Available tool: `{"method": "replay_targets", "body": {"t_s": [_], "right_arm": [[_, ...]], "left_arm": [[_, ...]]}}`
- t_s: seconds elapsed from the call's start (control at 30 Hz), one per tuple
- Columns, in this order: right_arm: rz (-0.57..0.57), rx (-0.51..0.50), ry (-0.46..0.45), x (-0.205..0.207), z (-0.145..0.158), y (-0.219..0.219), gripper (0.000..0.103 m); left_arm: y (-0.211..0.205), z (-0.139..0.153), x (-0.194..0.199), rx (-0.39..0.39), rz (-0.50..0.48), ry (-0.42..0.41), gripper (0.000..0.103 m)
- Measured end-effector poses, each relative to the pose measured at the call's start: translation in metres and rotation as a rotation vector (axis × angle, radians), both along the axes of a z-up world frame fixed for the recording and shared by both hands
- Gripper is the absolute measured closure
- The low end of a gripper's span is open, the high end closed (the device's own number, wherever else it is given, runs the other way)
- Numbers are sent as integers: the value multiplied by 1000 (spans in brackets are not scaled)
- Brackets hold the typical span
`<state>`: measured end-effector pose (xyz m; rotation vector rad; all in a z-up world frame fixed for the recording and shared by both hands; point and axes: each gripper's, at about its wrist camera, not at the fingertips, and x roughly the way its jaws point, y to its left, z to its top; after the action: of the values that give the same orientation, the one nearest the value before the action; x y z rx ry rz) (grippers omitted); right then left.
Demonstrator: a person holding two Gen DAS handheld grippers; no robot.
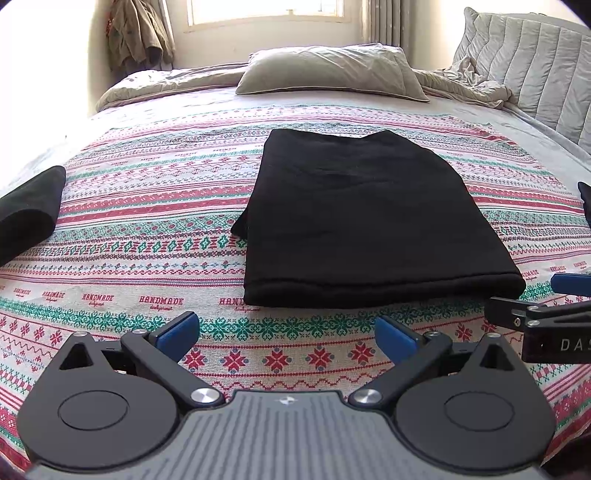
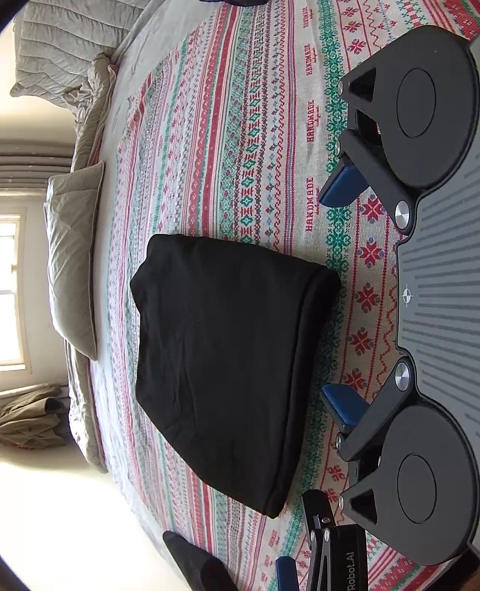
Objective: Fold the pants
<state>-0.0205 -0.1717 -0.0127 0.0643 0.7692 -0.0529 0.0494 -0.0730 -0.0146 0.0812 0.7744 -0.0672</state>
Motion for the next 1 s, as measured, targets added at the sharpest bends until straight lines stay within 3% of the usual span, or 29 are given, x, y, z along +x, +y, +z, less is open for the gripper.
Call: {"method": "replay_targets", "body": {"t_s": [1.0], "right_arm": [[6, -14, 4, 0, -2, 4, 0]], "left_arm": [[-3, 0, -2, -3, -3, 0, 0]]}}
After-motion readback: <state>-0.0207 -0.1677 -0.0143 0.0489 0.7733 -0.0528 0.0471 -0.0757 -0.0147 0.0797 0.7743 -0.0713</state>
